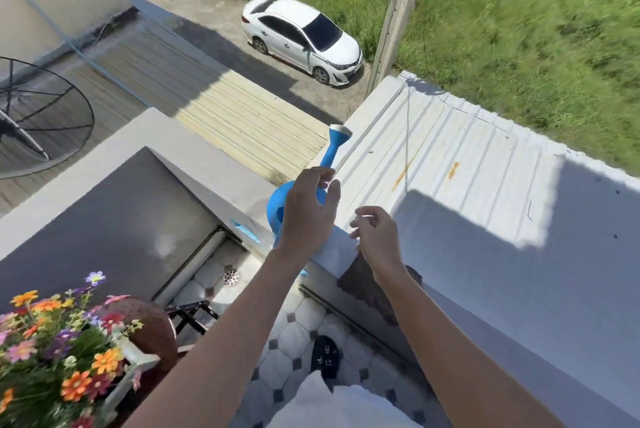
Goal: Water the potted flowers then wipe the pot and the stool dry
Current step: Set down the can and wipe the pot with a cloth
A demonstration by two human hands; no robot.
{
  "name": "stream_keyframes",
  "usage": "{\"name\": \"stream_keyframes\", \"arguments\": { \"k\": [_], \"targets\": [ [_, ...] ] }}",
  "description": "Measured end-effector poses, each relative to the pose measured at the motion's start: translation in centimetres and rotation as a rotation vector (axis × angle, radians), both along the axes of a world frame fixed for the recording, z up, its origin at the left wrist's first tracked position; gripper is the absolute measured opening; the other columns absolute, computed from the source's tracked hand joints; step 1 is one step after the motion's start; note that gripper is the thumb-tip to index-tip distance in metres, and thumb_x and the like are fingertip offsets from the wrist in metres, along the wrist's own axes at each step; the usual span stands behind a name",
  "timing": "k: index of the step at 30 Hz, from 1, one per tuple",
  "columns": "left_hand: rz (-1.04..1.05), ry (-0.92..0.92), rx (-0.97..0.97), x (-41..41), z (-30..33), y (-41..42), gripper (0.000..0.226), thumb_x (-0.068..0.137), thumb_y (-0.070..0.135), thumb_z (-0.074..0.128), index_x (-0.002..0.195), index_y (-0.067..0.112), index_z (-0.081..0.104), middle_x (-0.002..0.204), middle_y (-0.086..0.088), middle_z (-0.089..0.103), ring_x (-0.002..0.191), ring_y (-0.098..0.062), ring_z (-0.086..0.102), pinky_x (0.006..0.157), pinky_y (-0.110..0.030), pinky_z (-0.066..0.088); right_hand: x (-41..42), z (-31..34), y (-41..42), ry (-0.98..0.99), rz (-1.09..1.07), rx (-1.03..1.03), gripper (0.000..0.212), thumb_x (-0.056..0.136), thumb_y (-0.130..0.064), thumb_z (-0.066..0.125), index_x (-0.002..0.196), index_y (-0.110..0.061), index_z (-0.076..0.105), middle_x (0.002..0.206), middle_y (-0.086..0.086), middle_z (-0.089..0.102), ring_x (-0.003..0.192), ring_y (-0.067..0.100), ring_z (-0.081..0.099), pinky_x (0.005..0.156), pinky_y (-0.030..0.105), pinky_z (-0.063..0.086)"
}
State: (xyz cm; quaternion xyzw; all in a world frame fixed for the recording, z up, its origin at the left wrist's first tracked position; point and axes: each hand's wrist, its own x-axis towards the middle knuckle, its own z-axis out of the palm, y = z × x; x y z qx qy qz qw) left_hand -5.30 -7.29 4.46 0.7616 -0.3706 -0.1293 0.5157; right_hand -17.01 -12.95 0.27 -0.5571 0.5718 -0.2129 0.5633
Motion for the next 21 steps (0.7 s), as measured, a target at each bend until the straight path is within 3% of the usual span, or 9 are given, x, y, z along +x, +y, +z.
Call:
{"name": "stream_keyframes", "arguments": {
  "k": [3, 6, 9, 12, 15, 21],
  "targets": [
    [-0.170, 0.060, 0.175, -3.1, -3.0, -1.0, 0.015, 0.091, 0.027, 0.057, 0.100, 0.018, 0.065, 0.090, 0.007, 0.066, 0.079, -0.006, 0.059, 0.074, -0.019, 0.047, -3.6, -2.7, -0.5, 0.156, -0.006, -0.027, 0.016, 0.091, -0.008, 0.054, 0.097, -0.019, 0.065, 0.086, 0.003, 0.069, 0.074, 0.025, 0.068, 0.068, 0.038, 0.056],
    [-0.275, 0.066, 0.507, -4.9, -7.9, -0.9, 0.030, 0.089, 0.034, 0.056, 0.109, 0.012, 0.061, 0.099, -0.003, 0.063, 0.091, -0.019, 0.060, 0.081, -0.034, 0.051, -7.0, -5.6, -0.1, 0.307, 0.028, -0.096, 0.018, 0.090, -0.006, 0.057, 0.098, -0.019, 0.065, 0.086, -0.002, 0.066, 0.082, 0.020, 0.065, 0.066, 0.024, 0.050],
    [-0.335, -0.003, 0.714, -6.8, -11.4, -0.1, 0.051, 0.090, 0.041, 0.058, 0.125, 0.004, 0.053, 0.119, -0.013, 0.058, 0.113, -0.028, 0.055, 0.092, -0.034, 0.046, -9.4, -7.8, 0.4, 0.421, 0.043, -0.200, 0.023, 0.089, -0.007, 0.061, 0.107, -0.020, 0.064, 0.107, 0.000, 0.060, 0.108, 0.020, 0.056, 0.082, 0.024, 0.043],
    [-0.301, -0.032, 0.786, -8.5, -13.1, 0.4, 0.067, 0.085, 0.044, 0.066, 0.134, 0.004, 0.045, 0.131, -0.013, 0.050, 0.124, -0.028, 0.047, 0.101, -0.036, 0.044, -10.9, -9.2, 0.1, 0.582, 0.142, -0.196, 0.047, 0.090, -0.021, 0.068, 0.133, -0.020, 0.051, 0.135, 0.003, 0.049, 0.127, 0.023, 0.039, 0.093, 0.031, 0.042],
    [-0.282, 0.035, 0.806, -9.5, -13.7, 0.0, 0.057, 0.082, 0.029, 0.074, 0.127, 0.006, 0.047, 0.126, -0.011, 0.054, 0.117, -0.028, 0.055, 0.093, -0.034, 0.047, -11.8, -10.1, -0.2, 0.751, 0.231, -0.121, 0.066, 0.089, -0.041, 0.068, 0.145, -0.015, 0.042, 0.142, 0.006, 0.048, 0.132, 0.028, 0.037, 0.102, 0.043, 0.042],
    [-0.350, 0.218, 0.740, -8.7, -13.6, 1.4, 0.018, 0.084, 0.020, 0.067, 0.096, 0.006, 0.064, 0.088, -0.007, 0.065, 0.087, -0.025, 0.063, 0.072, -0.033, 0.051, -12.0, -9.9, 0.3, 0.815, 0.250, -0.236, 0.030, 0.089, -0.040, 0.067, 0.109, -0.018, 0.064, 0.119, 0.005, 0.057, 0.119, 0.026, 0.045, 0.093, 0.039, 0.038]
  ]
}}
